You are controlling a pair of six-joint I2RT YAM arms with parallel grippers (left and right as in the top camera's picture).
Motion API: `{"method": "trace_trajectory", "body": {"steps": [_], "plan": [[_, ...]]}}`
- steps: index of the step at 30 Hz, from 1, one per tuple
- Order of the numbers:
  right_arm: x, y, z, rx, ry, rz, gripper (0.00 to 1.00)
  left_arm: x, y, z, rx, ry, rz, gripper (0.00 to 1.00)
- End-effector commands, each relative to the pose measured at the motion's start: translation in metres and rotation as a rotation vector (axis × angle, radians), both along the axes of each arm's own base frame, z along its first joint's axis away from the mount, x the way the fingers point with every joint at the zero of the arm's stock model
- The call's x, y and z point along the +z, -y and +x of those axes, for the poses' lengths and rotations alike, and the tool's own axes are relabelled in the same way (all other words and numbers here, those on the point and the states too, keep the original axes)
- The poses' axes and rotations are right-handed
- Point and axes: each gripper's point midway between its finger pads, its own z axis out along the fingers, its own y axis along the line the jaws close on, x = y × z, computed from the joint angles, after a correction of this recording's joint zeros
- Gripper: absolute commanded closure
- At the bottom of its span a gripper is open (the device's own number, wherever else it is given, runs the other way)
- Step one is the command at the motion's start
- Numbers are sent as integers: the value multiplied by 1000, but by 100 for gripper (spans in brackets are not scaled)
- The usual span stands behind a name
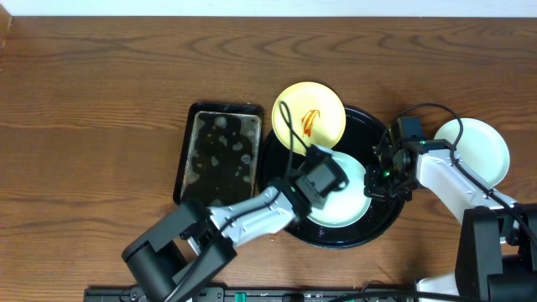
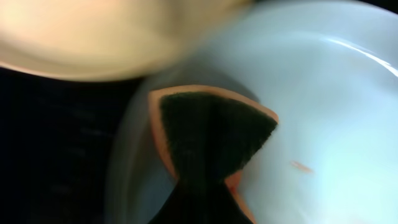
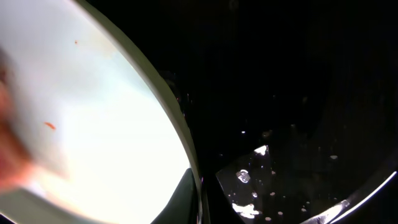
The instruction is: Clean dirty plates on tray and stack at the side
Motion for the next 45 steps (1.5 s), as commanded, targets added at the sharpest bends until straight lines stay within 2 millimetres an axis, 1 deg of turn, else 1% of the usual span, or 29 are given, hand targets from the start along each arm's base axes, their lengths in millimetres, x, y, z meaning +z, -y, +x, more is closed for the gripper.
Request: {"method": "trace_trajectory", "body": {"steps": [1,3,4,5,7,9,10,12,15,18,20,21,22,25,27,30,32,34,38,41,43,45], "plan": [[-1,1,-3,0,-2,-24,99,-3,-30,23,86,59,91,92],[-1,1,-3,0,-2,-24,99,-5,-31,20,80,38,91,93],[-1,1,-3,0,-2,-24,99,-8,-26,15,59,7,70,92],[-1,1,-3,0,-2,-24,99,-11,-18,6,25,-43,32,92],[-1,1,-3,0,-1,-24,99,-15,5,-17,-64,-171,-71,93],[-1,1,-3,0,-2,-24,99,-13,27,-40,-155,-279,-173,93],[-1,1,-3,0,-2,-24,99,-11,33,-46,-187,-297,-195,93],[-1,1,-3,-1,-2,-24,99,-7,44,-54,-307,-276,-202,93],[-1,1,-3,0,-2,-23,99,-3,56,-57,-459,-191,-175,93],[-1,1,-5,0,-8,-24,99,1,63,-57,-576,-119,-149,93],[-1,1,-5,0,-10,-24,99,2,61,-47,-600,-53,-102,93],[-1,1,-5,0,-10,-24,99,3,57,-38,-580,-10,-66,93],[-1,1,-5,0,-10,-24,99,4,52,-25,-534,43,-23,93],[-1,1,-5,0,-9,-21,99,12,43,1,-447,150,40,92],[-1,1,-5,0,-10,-21,99,17,44,10,-425,185,29,93],[-1,1,-5,0,-10,-21,99,19,47,19,-411,213,4,93],[-1,1,-5,0,-10,-21,99,16,49,21,-409,216,2,93],[-1,1,-5,0,-10,-21,99,7,48,20,-411,205,12,92],[-1,1,-5,0,-10,-21,99,-15,43,16,-415,162,50,93],[-1,1,-5,0,-10,-21,99,-27,33,10,-417,114,92,92],[-1,1,-5,0,-10,-21,99,-31,26,7,-415,87,119,92],[-1,1,-5,0,-10,-21,99,-34,14,5,-402,68,168,93]]}}
